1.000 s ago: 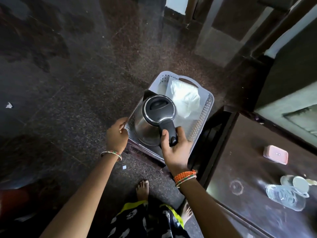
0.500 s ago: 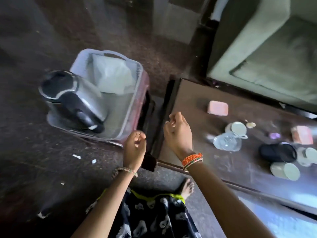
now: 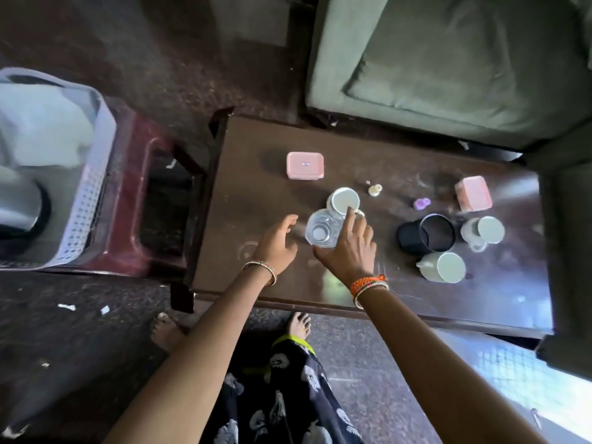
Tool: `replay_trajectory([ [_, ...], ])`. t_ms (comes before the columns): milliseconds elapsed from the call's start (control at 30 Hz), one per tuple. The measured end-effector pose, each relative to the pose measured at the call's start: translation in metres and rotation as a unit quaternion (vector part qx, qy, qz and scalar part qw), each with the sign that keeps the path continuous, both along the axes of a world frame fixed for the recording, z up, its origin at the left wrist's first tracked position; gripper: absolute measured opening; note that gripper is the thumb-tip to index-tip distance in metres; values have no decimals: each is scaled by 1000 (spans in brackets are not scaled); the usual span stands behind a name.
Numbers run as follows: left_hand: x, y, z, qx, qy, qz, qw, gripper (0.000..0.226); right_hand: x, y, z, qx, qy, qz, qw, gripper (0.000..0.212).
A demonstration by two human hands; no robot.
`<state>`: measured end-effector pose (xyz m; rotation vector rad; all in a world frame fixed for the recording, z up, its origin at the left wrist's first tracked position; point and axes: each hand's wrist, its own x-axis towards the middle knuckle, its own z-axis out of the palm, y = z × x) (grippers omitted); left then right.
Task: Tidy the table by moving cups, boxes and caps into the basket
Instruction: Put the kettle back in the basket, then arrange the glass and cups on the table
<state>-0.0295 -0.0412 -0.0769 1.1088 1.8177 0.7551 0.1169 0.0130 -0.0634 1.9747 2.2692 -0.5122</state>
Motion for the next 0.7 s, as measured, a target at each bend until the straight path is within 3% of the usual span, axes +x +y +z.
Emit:
replay_trajectory([
  [167, 9, 2, -6, 8, 41, 33, 999, 52, -9, -3, -21, -14, 51, -11, 999, 108],
  [333, 0, 15, -12, 69, 61, 79, 993, 42, -9, 4, -31, 2, 138, -59, 989, 78],
  [433, -9, 24, -10, 90, 80, 111, 986, 38, 3, 5, -28, -6, 157, -51, 986, 75],
  [700, 4, 104, 20, 106, 66, 95, 988, 34, 47, 60, 53, 84, 197, -103, 971, 76],
])
